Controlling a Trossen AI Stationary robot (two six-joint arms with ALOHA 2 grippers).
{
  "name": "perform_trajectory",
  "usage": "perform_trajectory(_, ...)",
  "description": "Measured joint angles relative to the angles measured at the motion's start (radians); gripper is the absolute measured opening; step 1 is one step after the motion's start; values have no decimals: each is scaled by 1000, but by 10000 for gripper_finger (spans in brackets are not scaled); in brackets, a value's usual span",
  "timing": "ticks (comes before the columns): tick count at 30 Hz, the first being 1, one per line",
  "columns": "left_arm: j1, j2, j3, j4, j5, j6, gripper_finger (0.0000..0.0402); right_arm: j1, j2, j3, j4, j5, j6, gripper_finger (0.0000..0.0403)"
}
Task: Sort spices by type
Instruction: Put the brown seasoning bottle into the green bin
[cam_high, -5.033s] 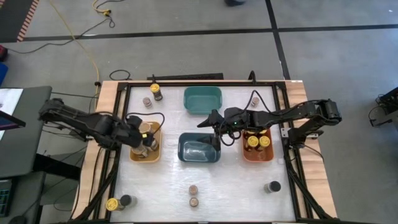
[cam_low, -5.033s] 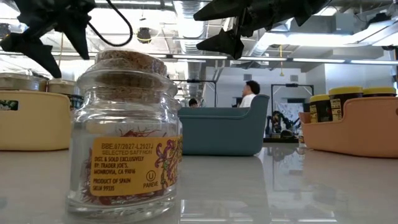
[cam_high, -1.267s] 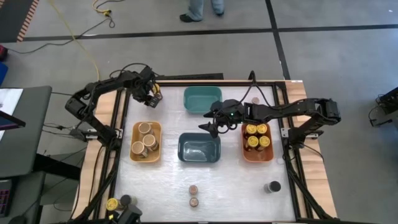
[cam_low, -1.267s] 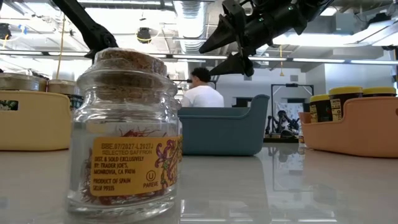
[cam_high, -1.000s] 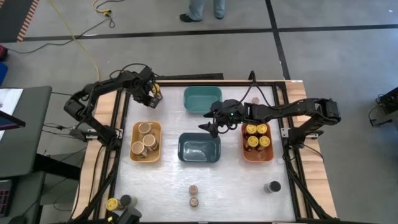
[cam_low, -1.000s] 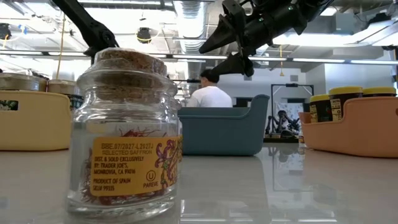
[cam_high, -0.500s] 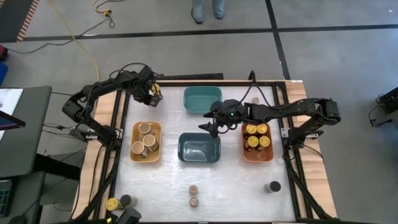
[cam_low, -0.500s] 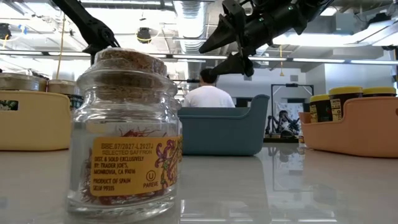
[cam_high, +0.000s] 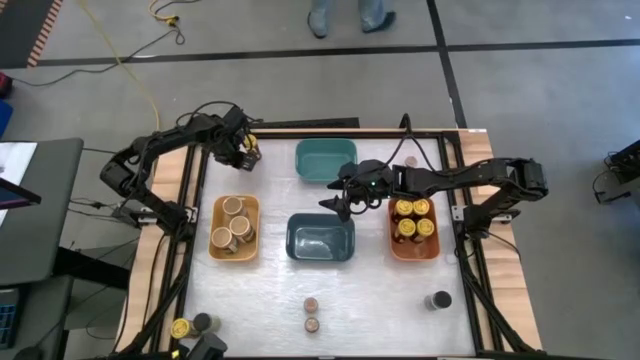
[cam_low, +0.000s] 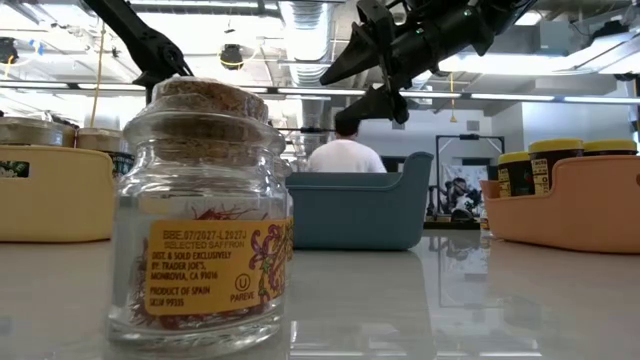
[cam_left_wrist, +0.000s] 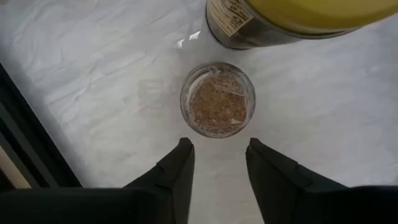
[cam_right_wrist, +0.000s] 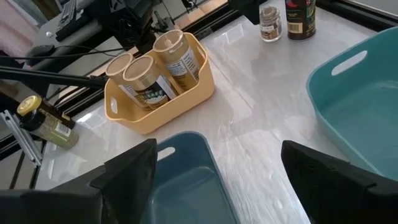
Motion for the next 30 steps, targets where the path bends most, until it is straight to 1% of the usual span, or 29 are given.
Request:
perform_trajectory(8,0,0,0,-10,0,1,207,0,0,0,0,0,-1,368)
perform_trajectory(12,0,0,0,-14,15,39,251,0,0,0,0,0,-1,368)
perform_trajectory(15,0,0,0,-14,23,51,276,0,0,0,0,0,-2,368)
perform_trajectory(18,0,0,0,-20,24,30,287,0,0,0,0,0,-1,368)
perform_trajectory(24,0,0,0,-18,25,-1,289,0,0,0,0,0,-2,368)
perform_trajectory(30,0,0,0,63,25,-13,287,0,0,0,0,0,-1,368)
